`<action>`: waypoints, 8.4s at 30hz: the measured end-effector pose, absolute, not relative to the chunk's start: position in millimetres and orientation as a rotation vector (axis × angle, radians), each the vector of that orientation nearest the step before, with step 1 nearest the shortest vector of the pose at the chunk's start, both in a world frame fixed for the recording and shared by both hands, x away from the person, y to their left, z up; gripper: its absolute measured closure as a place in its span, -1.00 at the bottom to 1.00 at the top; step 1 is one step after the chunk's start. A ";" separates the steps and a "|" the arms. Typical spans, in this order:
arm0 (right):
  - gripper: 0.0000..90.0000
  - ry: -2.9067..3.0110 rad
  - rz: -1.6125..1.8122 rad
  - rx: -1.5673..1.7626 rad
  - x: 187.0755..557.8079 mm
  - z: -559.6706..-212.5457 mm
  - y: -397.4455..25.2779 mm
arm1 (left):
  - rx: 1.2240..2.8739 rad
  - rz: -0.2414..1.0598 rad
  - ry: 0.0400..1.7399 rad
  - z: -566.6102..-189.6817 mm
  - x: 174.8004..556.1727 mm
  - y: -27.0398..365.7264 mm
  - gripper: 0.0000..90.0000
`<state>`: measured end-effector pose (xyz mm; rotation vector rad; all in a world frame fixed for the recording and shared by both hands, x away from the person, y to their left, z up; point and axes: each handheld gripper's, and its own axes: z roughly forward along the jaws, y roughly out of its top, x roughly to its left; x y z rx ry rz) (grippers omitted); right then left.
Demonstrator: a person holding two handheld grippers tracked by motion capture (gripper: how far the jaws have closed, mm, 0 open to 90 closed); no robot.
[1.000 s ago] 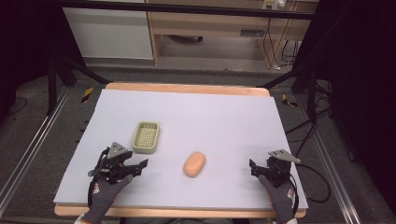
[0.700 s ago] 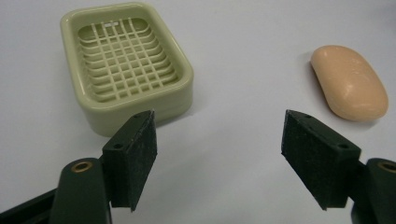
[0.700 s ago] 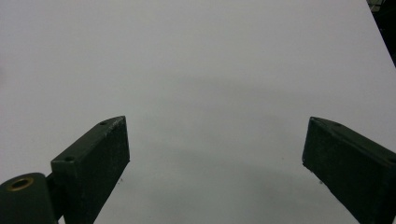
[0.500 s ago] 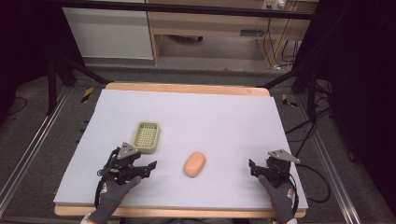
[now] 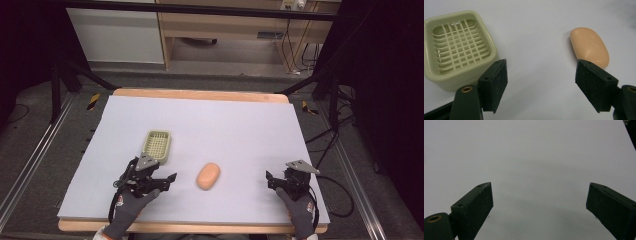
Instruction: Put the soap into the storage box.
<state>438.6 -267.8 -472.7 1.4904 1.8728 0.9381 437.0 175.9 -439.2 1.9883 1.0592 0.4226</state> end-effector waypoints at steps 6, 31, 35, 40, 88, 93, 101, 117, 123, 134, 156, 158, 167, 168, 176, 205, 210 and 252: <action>-0.84 1.867 0.936 1.496 438.8 -472.7 -268.1 | 2.009 0.431 1.027 -436.5 437.2 166.7 -0.44; -0.84 1.872 0.932 1.500 438.5 -473.0 -266.9 | 1.988 0.399 0.969 -414.2 449.3 122.5 -0.45; -0.84 1.876 0.933 1.498 438.7 -473.0 -267.0 | 1.996 0.398 0.973 -416.5 449.0 122.1 -0.45; -0.84 1.879 0.931 1.494 438.8 -473.1 -266.5 | 2.005 0.390 0.983 -420.3 451.2 119.6 -0.45; -0.84 1.902 0.915 1.499 440.4 -475.0 -263.7 | 2.189 0.362 0.935 -448.8 470.4 56.9 -0.51; -0.84 1.906 0.911 1.490 440.7 -475.3 -263.9 | 2.202 0.362 0.937 -451.4 472.0 54.9 -0.52; -0.84 1.909 0.908 1.491 441.1 -475.7 -263.4 | 2.233 0.355 0.940 -458.4 474.2 49.9 -0.54; -0.84 1.910 0.904 1.504 441.9 -476.6 -262.0 | 2.271 0.326 0.954 -470.5 477.9 42.9 -0.53; -0.84 1.913 0.903 1.500 442.5 -476.9 -261.6 | 2.274 0.330 0.963 -474.3 478.1 40.7 -0.51; -0.84 1.919 0.896 1.498 442.5 -477.1 -261.1 | 2.289 0.358 0.955 -473.9 475.1 38.3 -0.39; -0.84 1.920 0.896 1.496 441.4 -476.7 -262.0 | 2.269 0.324 0.928 -461.6 470.4 45.5 -0.31; -0.84 1.919 0.898 1.499 441.2 -476.6 -262.0 | 2.264 0.322 0.922 -459.4 469.7 46.7 -0.31; -0.84 1.917 0.896 1.496 440.9 -476.4 -262.3 | 2.240 0.319 0.915 -450.0 468.1 53.5 -0.31; -0.84 1.917 0.896 1.496 440.9 -476.4 -262.3 | 2.240 0.319 0.915 -450.0 468.1 53.5 -0.31; -0.85 1.916 0.897 1.496 440.8 -476.2 -262.4 | 2.214 0.324 0.920 -440.9 466.9 60.4 -0.30; -0.85 1.903 0.910 1.497 440.0 -475.1 -262.0 | 2.084 0.376 1.001 -413.0 476.5 101.6 -0.30; -0.85 1.902 0.906 1.496 440.0 -475.0 -262.2 | 2.064 0.393 1.024 -410.5 479.3 109.9 -0.30; -0.85 1.891 0.915 1.500 440.1 -474.2 -263.0 | 1.947 0.458 1.219 -408.7 515.3 171.8 -0.29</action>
